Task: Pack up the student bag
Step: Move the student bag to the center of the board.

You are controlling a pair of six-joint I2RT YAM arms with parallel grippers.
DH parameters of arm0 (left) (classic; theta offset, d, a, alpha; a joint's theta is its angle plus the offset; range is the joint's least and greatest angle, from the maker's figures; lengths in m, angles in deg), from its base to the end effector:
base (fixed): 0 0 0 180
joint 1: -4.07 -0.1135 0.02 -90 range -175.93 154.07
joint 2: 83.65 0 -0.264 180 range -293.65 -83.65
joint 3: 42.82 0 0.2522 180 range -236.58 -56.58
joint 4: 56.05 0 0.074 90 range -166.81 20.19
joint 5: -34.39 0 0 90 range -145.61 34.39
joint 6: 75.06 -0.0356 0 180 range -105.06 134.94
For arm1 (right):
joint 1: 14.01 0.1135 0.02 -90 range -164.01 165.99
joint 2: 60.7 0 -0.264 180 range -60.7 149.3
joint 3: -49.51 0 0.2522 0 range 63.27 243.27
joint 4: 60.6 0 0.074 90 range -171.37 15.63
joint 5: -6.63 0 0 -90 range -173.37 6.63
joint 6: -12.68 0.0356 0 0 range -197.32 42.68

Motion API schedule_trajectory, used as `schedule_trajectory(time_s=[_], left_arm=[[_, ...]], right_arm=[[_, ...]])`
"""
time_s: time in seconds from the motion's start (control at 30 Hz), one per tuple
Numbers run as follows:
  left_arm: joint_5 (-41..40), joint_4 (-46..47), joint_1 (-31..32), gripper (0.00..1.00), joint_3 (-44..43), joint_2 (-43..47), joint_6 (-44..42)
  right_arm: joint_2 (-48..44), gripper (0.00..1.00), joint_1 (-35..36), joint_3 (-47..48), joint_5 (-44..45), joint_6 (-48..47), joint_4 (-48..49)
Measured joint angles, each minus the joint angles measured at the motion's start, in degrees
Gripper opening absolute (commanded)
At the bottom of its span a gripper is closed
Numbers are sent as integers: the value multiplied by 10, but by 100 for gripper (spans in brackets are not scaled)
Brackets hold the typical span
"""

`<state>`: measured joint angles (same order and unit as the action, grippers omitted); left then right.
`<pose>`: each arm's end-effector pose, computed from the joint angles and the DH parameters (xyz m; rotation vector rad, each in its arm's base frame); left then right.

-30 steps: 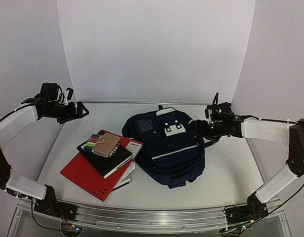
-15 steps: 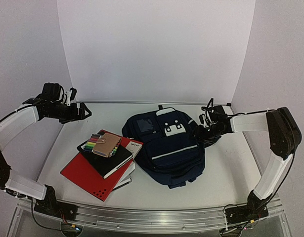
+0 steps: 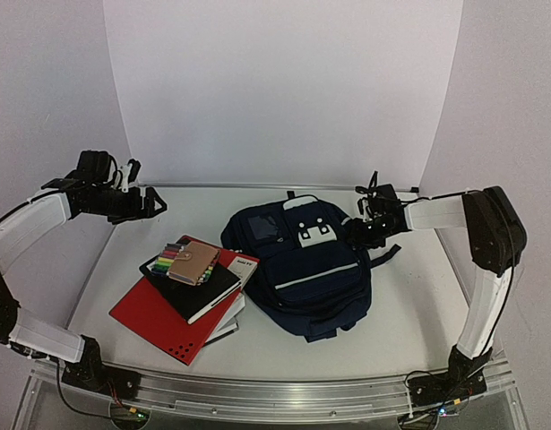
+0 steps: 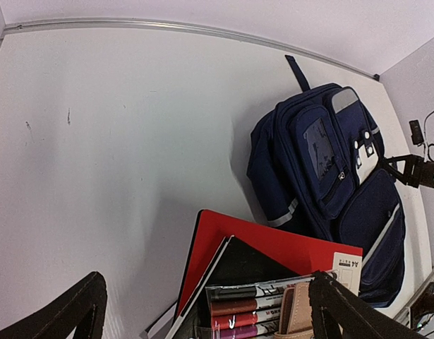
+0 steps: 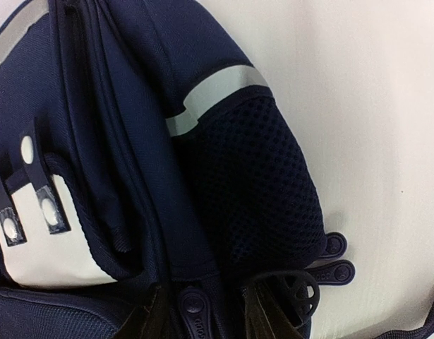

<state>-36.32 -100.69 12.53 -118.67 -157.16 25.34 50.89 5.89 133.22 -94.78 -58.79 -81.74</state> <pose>0.2719 -0.0523 0.3045 0.1347 2.3181 -0.5559 0.3845 0.1467 0.1588 -0.1220 2.4751 0.5382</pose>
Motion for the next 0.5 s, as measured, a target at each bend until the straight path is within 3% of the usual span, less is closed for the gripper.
schedule_trajectory(time_s=[0.13,0.2,0.5], left_arm=[[0,0,6,100,0,0,0],[0,0,6,100,0,0,0],[0,0,12,100,0,-5,0]], right_arm=[[9,8,0,5,6,-5,0],[11,0,1,6,19,0,3],[-4,0,-26,-46,75,59,45]])
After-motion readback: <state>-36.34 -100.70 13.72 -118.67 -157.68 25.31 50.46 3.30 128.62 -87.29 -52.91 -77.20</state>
